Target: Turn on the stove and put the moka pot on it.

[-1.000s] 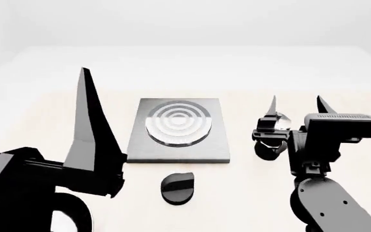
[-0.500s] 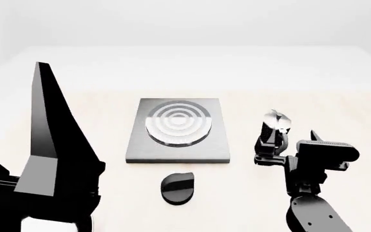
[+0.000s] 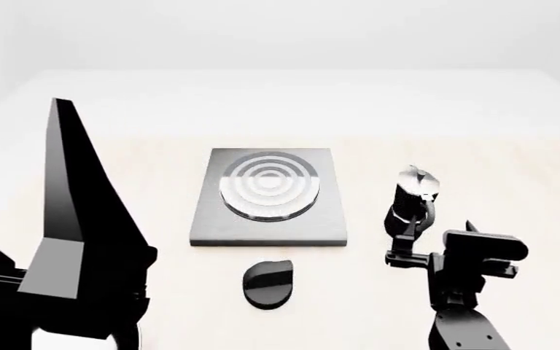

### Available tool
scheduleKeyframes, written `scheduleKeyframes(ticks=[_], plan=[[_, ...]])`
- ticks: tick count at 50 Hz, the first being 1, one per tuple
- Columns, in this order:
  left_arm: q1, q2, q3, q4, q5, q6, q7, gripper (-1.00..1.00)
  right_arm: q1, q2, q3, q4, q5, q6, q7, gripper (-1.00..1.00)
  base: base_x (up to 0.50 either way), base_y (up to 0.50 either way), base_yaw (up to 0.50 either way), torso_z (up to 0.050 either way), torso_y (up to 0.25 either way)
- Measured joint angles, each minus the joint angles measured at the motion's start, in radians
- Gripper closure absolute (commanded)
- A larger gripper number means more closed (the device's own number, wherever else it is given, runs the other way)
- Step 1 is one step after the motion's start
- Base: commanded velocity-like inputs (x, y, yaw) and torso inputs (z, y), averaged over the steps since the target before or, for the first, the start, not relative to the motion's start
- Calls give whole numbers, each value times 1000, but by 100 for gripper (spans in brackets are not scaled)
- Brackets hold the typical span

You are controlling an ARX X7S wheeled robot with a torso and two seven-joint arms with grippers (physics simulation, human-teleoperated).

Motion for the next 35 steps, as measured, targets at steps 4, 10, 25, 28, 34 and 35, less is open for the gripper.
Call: scheduleKeyframes(ticks=[4,10,25,28,34,35], plan=[[-1,0,3,-3,-3,5,0,-100,8,-6,-1,26,-1,-7,-6,-100,0,0,0,0,0],[-1,-1,8,-8,-5,15,-2,-100,22,-15,-4,60,-5,-16,-14,-100,0,0,0,0,0],[2,1,18,-24,-6,37,-1,-100,60,-36,-16,127,-13,-24,-33,-100,0,0,0,0,0],[1,3,20,-27,-6,39,1,-100,67,-39,-18,139,-15,-25,-37,-100,0,0,0,0,0],[2,6,24,-31,-6,45,3,-100,84,-47,-21,176,-18,-31,-45,-100,0,0,0,0,0],[2,6,24,-32,-7,46,3,-100,87,-49,-21,184,-19,-32,-46,-100,0,0,0,0,0]])
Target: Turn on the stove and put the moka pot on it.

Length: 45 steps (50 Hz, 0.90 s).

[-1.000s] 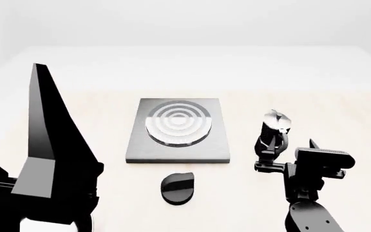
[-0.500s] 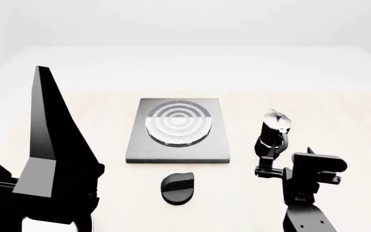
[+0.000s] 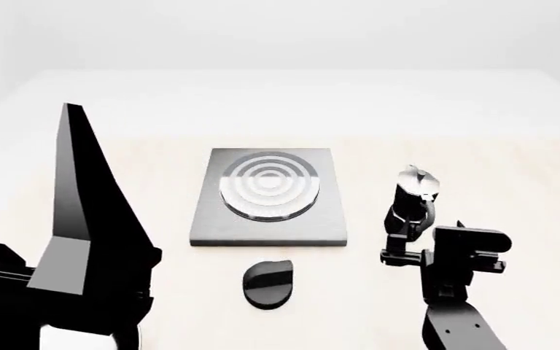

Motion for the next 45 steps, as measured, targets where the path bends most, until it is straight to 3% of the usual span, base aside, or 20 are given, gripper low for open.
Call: scheduleKeyframes(ticks=[45], plan=[[4,2,3,-12,-16,32,3,-100,109,-48,-13,229,-21,-41,-42,-100,0,0,0,0,0]])
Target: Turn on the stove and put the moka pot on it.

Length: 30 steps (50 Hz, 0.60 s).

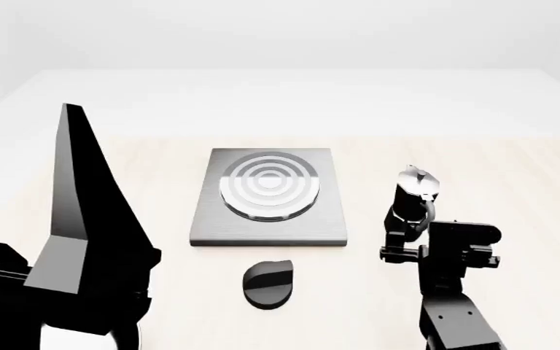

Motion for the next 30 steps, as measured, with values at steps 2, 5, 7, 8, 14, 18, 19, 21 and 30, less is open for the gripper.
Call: scheduleKeyframes(ticks=[2,5,7,8,14,18,19,21,30], plan=[[0,0,0,-1,0,2,0,-100,6,-4,-1,14,-2,-5,-3,-100,0,0,0,0,0],[2,1,1,-3,1,4,1,-100,13,-8,-2,29,-4,-10,-6,-100,0,0,0,0,0],[4,1,2,-4,1,7,1,-100,16,-11,-4,37,-5,-12,-7,-100,0,0,0,0,0],[4,1,2,-5,2,8,1,-100,18,-12,-4,40,-5,-14,-8,-100,0,0,0,0,0],[10,-1,2,-9,4,18,0,-100,26,-19,-7,61,-8,-20,-11,-100,0,0,0,0,0],[14,-2,2,-11,5,24,0,-100,29,-21,-7,66,-9,-22,-12,-100,0,0,0,0,0],[14,-2,2,-12,5,25,0,-100,29,-21,-7,66,-9,-25,-12,-100,0,0,0,0,0],[15,-2,2,-13,4,27,0,-100,27,-21,-6,64,-9,-30,-12,100,0,0,0,0,0],[15,1,3,-17,0,33,3,-100,6,-13,-15,7,-3,-29,1,100,0,0,0,0,0]])
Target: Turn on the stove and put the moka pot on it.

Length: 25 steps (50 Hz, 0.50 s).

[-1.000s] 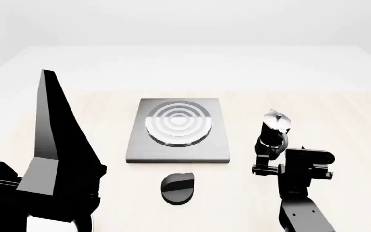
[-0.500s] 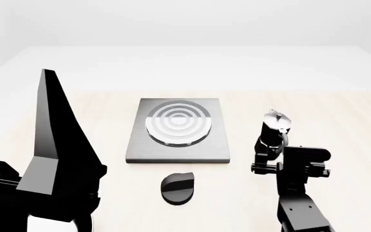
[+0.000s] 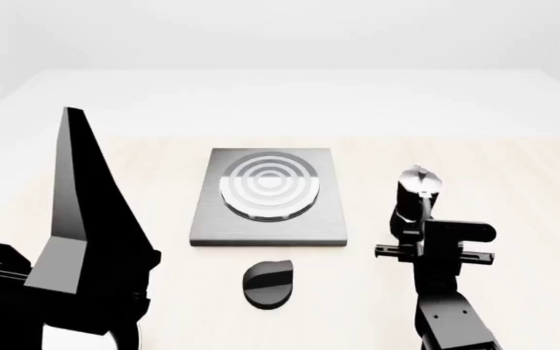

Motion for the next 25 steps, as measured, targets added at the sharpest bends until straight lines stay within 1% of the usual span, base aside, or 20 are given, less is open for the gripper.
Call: scheduleKeyframes(ticks=[8,12,20,25], plan=[[0,5,2,-3,-2,3,4,-100,-37,36,-2,-158,23,72,40,100,0,0,0,0,1],[1,4,1,-3,-3,4,3,-100,-31,50,-12,-241,27,128,55,100,0,0,0,0,0],[12,-3,-1,-3,1,17,-3,-100,55,56,-43,-337,17,240,63,100,0,0,0,0,1],[18,-9,-4,-3,2,24,-7,-100,136,41,-59,-334,6,281,52,100,0,0,0,0,0]])
